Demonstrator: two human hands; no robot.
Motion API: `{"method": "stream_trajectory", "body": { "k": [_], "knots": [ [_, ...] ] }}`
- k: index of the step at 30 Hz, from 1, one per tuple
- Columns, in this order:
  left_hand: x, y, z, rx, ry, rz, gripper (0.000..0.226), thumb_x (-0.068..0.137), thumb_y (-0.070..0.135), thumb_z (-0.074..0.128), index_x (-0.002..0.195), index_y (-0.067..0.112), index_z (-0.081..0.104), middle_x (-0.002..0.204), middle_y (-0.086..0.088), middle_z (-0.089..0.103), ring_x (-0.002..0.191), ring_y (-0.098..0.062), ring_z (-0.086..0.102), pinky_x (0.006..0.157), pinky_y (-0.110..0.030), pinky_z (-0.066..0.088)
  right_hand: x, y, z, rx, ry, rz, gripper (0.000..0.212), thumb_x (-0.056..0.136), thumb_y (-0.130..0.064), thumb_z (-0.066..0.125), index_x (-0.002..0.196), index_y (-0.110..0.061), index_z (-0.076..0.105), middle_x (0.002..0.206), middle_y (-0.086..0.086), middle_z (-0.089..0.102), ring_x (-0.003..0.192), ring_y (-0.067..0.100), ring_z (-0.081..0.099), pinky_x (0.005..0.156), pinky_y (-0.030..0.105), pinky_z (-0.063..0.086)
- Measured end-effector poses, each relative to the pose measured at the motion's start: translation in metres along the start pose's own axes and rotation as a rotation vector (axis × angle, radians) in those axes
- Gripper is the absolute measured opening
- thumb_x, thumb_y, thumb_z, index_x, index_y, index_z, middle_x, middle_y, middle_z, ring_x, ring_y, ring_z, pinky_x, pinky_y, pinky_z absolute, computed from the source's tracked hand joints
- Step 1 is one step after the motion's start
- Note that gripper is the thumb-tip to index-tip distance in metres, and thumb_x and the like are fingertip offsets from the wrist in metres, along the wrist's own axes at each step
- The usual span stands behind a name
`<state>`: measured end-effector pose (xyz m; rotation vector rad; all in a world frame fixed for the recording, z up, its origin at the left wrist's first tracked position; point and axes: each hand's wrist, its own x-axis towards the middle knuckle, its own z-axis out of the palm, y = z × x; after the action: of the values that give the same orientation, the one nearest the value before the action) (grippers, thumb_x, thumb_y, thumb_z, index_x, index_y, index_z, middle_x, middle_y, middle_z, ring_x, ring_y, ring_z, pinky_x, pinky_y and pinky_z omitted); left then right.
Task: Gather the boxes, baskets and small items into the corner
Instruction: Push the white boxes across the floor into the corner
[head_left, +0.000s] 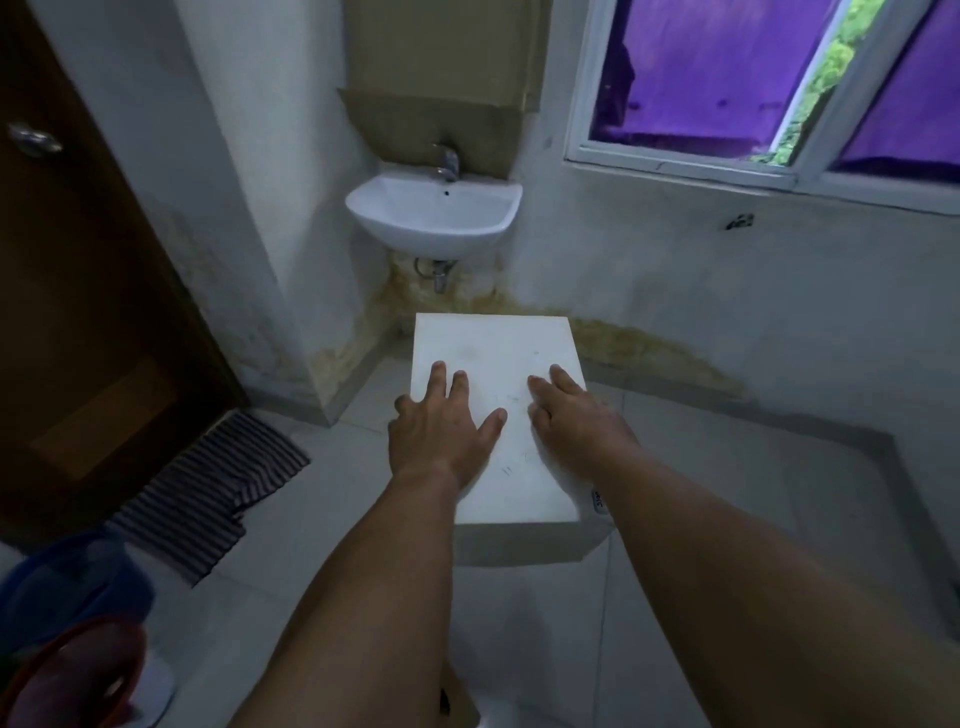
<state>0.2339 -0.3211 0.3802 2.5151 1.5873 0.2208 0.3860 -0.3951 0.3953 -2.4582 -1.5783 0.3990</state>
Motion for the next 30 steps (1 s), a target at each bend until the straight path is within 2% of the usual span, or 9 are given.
{"method": "stream_trajectory", "body": {
  "k": [3,6,10,14,19,24,30],
  "knots": [
    [0.052,0.029,0.015,0.008,-0.026,0.056,0.082,0.087,0.077,0.028,0.154,0.031,0.020,0.164,0.003,0.009,0.142,-0.039,0.028,0.106,-0.051,0.037,0.039,0.030,-0.006,-0.017,0.025,0.040,0.051,0.105,-0.037,0.027,0.154,-0.030,0.019,0.165,-0.003,0.007,0.144,0.031,0.031,0.110,0.050,0.034],
    [0.114,0.055,0.030,0.005,-0.041,0.101,0.082,0.086,0.078,0.029,0.153,0.032,0.022,0.164,0.004,0.011,0.142,-0.039,0.028,0.106,-0.051,0.038,0.092,0.056,-0.016,0.004,0.032,0.105,0.050,0.105,-0.038,0.024,0.154,-0.032,0.020,0.165,-0.003,0.006,0.145,0.029,0.029,0.112,0.048,0.029],
    [0.217,0.083,0.051,0.003,-0.034,0.181,0.084,0.085,0.079,0.029,0.153,0.032,0.022,0.164,0.004,0.011,0.142,-0.039,0.028,0.106,-0.052,0.037,0.179,0.084,-0.028,-0.004,0.061,0.155,0.050,0.105,-0.034,0.027,0.155,-0.030,0.020,0.165,-0.004,0.003,0.147,0.026,0.023,0.112,0.047,0.032],
    [0.306,0.115,0.053,0.027,-0.076,0.275,0.084,0.085,0.079,0.029,0.153,0.030,0.022,0.164,0.005,0.010,0.139,-0.038,0.031,0.105,-0.051,0.037,0.251,0.112,-0.049,0.120,0.106,0.288,0.051,0.102,-0.042,0.027,0.153,-0.036,0.023,0.164,-0.009,0.008,0.146,0.025,0.026,0.112,0.045,0.031],
    [0.383,0.173,0.048,0.043,-0.073,0.378,0.083,0.086,0.077,0.030,0.153,0.030,0.022,0.164,0.004,0.011,0.140,-0.038,0.031,0.104,-0.051,0.038,0.312,0.156,-0.082,0.153,0.161,0.376,0.051,0.101,-0.046,0.027,0.152,-0.038,0.024,0.164,-0.011,0.010,0.144,0.029,0.031,0.111,0.046,0.033],
    [0.437,0.247,0.069,0.054,-0.090,0.466,0.083,0.085,0.078,0.029,0.153,0.030,0.022,0.163,0.005,0.013,0.135,-0.039,0.036,0.102,-0.049,0.040,0.353,0.228,-0.107,0.162,0.191,0.456,0.050,0.100,-0.044,0.029,0.150,-0.039,0.028,0.163,-0.011,0.011,0.144,0.024,0.031,0.110,0.043,0.036],
    [0.486,0.382,0.104,0.042,-0.113,0.574,0.083,0.085,0.078,0.031,0.153,0.031,0.022,0.163,0.005,0.014,0.135,-0.039,0.034,0.100,-0.048,0.042,0.381,0.353,-0.142,0.159,0.253,0.539,0.050,0.101,-0.045,0.028,0.151,-0.038,0.027,0.163,-0.011,0.012,0.144,0.023,0.032,0.108,0.044,0.036]
  ]
}}
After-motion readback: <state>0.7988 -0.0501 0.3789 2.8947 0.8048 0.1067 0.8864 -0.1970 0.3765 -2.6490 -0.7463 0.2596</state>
